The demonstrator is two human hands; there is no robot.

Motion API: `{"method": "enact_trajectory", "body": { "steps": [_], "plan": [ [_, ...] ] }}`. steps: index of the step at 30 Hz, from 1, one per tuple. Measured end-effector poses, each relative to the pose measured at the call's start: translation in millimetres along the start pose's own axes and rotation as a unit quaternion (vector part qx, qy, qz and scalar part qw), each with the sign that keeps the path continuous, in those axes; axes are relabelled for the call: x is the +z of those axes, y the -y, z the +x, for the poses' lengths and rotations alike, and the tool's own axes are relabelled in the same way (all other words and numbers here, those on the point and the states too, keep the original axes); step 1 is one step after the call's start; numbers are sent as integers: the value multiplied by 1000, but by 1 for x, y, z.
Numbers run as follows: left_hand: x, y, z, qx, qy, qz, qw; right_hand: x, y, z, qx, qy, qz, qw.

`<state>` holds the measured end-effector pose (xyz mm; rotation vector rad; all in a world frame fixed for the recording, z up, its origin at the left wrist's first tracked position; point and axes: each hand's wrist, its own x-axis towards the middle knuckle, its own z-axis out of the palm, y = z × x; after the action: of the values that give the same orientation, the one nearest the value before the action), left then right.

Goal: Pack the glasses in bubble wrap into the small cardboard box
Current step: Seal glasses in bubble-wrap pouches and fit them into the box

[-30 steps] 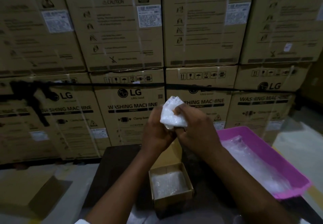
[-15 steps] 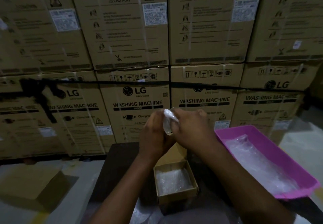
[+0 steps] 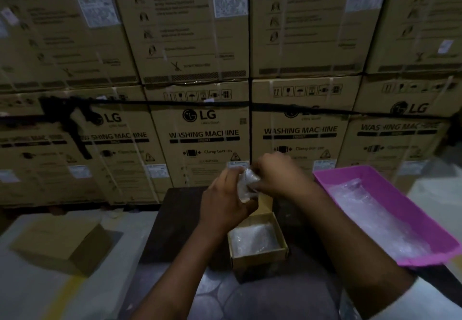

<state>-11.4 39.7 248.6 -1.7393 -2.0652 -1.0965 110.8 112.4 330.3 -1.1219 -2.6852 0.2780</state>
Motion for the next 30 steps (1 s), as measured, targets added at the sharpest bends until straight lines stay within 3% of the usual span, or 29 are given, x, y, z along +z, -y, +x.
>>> {"method": "enact_trajectory", "body": {
  "steps": [3, 8, 13, 17, 19, 26, 30],
  "plan": [
    [-1, 8, -12, -43, 24, -5, 999, -7, -10, 0, -24, 28, 99, 994],
    [4, 8, -22, -89, 61, -34, 994, 20, -7, 10, -53, 44, 80, 994],
    [16, 19, -36, -204, 88, -99, 970, 51, -17, 5, -26, -87, 201, 975],
    [28, 27, -46, -250, 102, -124, 955, 88, -27, -4, -4, 41, 218, 975],
    [39, 30, -50, -277, 110, -137, 945, 103, -33, -2, 44, 89, 284, 954],
    [79, 54, -65, -295, 193, -213, 911, 149, -55, 14, 101, 119, 308, 938],
    [96, 71, -65, -267, 186, -214, 921, 172, -70, 30, 118, 172, 295, 933]
  ]
}}
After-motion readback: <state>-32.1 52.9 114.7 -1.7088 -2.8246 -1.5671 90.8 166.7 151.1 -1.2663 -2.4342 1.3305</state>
